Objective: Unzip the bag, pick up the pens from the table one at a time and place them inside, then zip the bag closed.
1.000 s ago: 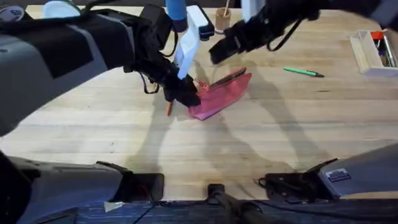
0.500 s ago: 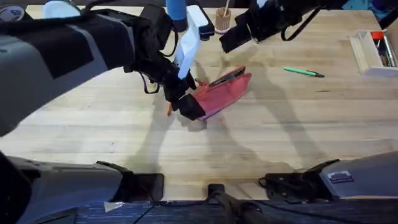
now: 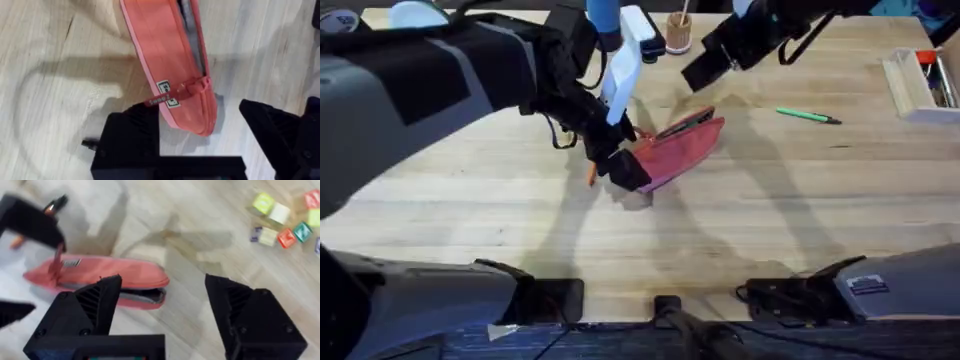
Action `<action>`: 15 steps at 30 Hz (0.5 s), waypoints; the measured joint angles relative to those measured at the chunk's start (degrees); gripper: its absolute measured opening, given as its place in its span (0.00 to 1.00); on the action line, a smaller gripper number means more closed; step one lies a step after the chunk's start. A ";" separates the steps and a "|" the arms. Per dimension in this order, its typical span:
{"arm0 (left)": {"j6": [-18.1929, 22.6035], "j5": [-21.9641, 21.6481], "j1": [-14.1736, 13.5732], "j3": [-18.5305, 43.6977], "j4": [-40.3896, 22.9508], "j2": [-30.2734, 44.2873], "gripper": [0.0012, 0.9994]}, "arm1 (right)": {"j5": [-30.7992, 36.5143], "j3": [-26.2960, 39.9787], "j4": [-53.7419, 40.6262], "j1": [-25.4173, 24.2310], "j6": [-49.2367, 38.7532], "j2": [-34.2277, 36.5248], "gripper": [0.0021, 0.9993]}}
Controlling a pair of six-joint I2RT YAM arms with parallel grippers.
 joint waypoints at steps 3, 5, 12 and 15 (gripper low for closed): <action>0.00 0.03 0.04 1.18 -0.03 -0.12 0.99 | -1.69 0.04 -1.40 0.87 -3.84 0.00 1.00; 0.00 0.05 0.30 1.92 0.03 -1.07 0.99 | -2.49 0.30 -2.71 1.47 -6.36 0.00 1.00; 0.02 0.42 4.76 3.13 -0.92 -10.28 0.99 | -3.18 2.64 -7.11 3.58 -16.74 0.00 1.00; 0.02 0.40 7.55 3.29 -2.57 -13.76 0.99 | -3.26 2.67 -7.19 4.17 -22.59 -0.01 1.00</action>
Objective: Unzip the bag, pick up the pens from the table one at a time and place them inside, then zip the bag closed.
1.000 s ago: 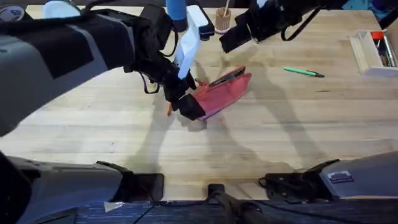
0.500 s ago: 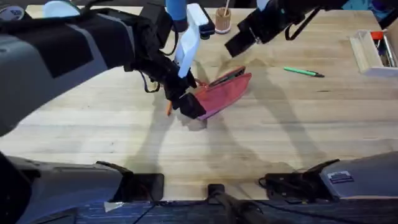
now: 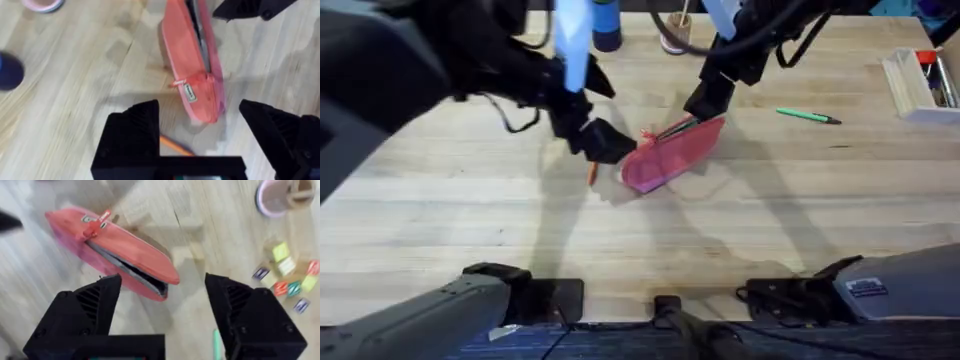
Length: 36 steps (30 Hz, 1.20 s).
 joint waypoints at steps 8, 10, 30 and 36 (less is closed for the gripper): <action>0.00 -0.02 5.82 0.00 -4.65 -3.48 0.99 | -0.08 0.00 0.00 1.49 -17.93 0.01 1.00; 0.00 -0.02 6.65 0.00 -4.97 -3.74 0.99 | -0.08 0.00 0.02 2.18 -23.02 0.01 1.00; 0.01 -0.02 7.16 0.00 -5.05 -4.29 0.99 | -7.43 0.00 -3.44 2.89 -34.03 0.01 0.11; 0.00 -0.02 7.16 0.00 -5.05 -4.29 0.99 | -9.15 0.00 -3.78 2.89 -30.79 0.01 0.03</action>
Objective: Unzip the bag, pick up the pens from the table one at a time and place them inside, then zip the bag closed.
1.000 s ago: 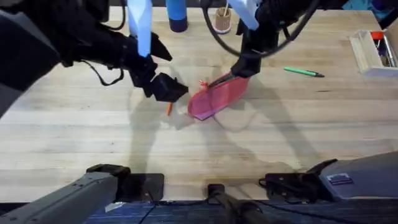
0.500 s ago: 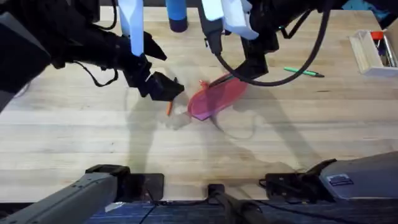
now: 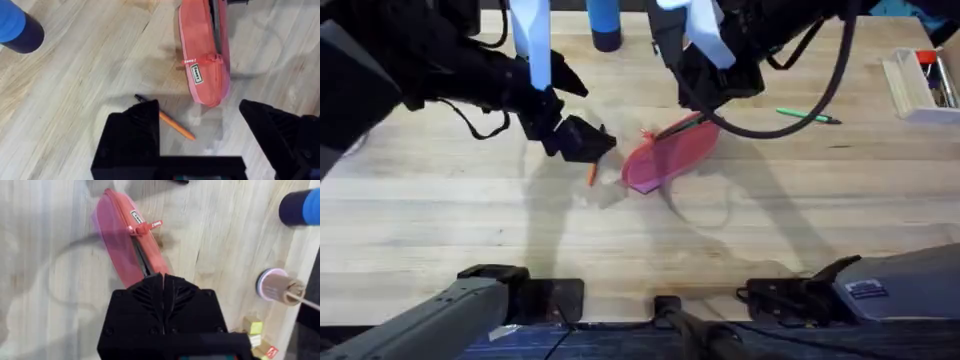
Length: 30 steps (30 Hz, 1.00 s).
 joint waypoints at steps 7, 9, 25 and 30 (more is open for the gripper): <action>0.01 0.00 0.00 0.00 0.00 0.00 0.99 | 0.79 3.75 -3.41 0.04 5.83 0.03 0.03; 0.00 0.00 0.00 0.00 0.00 0.00 0.99 | 2.24 7.18 -4.79 0.15 7.69 0.04 0.03; 0.00 0.00 0.00 0.00 0.00 0.00 0.99 | 10.06 18.05 -9.78 0.15 12.86 0.00 0.03; 0.01 0.00 0.00 0.00 0.00 0.00 0.99 | 10.85 18.34 -13.41 0.35 10.18 0.55 0.03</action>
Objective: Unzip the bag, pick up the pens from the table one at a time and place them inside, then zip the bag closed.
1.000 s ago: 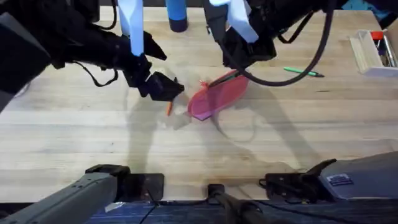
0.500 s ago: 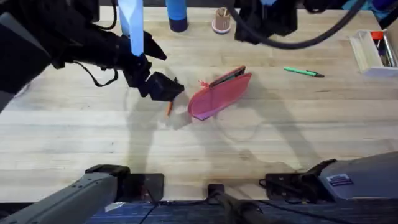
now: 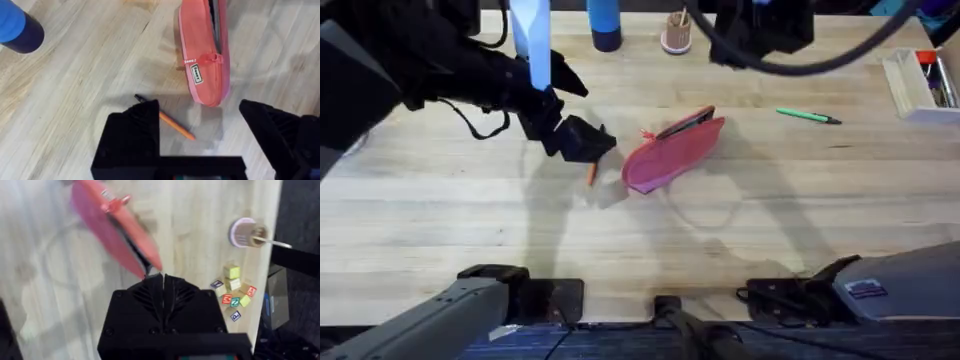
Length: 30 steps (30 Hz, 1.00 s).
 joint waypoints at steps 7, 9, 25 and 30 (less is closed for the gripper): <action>0.00 0.00 0.00 0.00 0.00 0.00 0.99 | -0.54 0.17 -5.39 1.94 -10.84 4.32 0.03; 0.01 0.00 0.00 0.00 0.00 0.00 0.99 | -1.29 0.17 -5.52 2.34 -13.49 5.01 0.03; 0.00 0.00 0.00 0.00 0.00 0.00 0.99 | -2.66 0.21 -5.87 2.68 -20.53 7.33 0.03; -0.01 0.00 0.00 0.00 0.00 0.00 0.99 | -2.66 0.20 -5.83 2.68 -20.63 8.77 0.03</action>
